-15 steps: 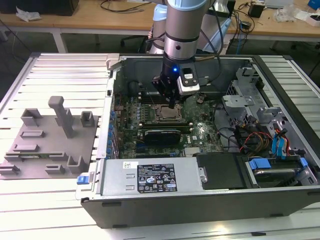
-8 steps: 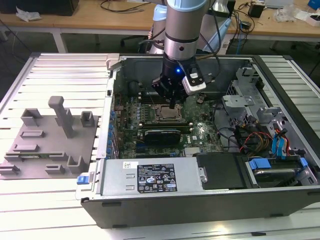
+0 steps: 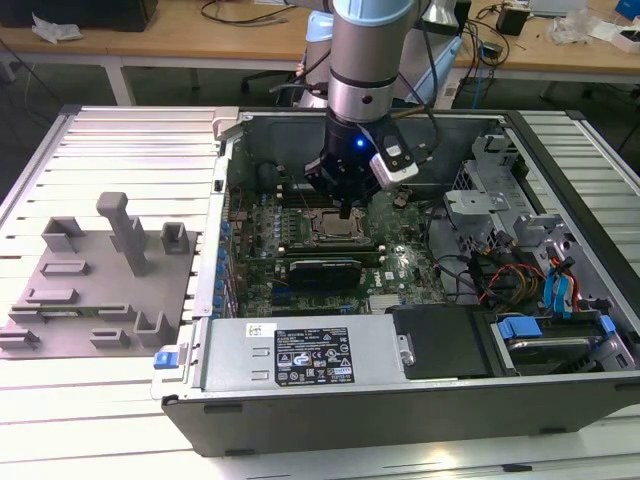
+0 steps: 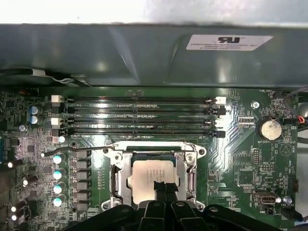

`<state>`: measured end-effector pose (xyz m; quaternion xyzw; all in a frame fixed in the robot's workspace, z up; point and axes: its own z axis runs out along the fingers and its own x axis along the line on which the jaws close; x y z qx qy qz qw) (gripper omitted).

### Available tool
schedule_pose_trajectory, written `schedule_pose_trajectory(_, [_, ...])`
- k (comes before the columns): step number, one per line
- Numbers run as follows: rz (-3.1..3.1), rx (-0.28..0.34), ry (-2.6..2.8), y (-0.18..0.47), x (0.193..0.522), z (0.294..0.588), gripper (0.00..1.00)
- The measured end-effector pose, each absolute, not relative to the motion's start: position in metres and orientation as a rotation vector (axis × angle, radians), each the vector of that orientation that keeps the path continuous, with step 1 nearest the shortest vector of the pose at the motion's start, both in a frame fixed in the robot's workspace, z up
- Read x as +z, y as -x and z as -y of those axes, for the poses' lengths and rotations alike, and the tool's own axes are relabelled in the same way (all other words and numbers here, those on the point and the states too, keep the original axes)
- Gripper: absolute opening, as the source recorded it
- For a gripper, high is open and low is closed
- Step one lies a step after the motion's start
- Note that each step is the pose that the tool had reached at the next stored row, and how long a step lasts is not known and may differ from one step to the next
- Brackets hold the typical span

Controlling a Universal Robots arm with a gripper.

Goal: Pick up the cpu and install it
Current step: 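Close the cpu cover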

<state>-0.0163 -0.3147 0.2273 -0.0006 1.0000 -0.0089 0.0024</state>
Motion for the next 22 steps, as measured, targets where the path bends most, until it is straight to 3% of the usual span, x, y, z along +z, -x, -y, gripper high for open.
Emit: schedule_pose_trajectory(22, [-3.124,-0.029,0.014,0.056,0.210,0.315,0.11])
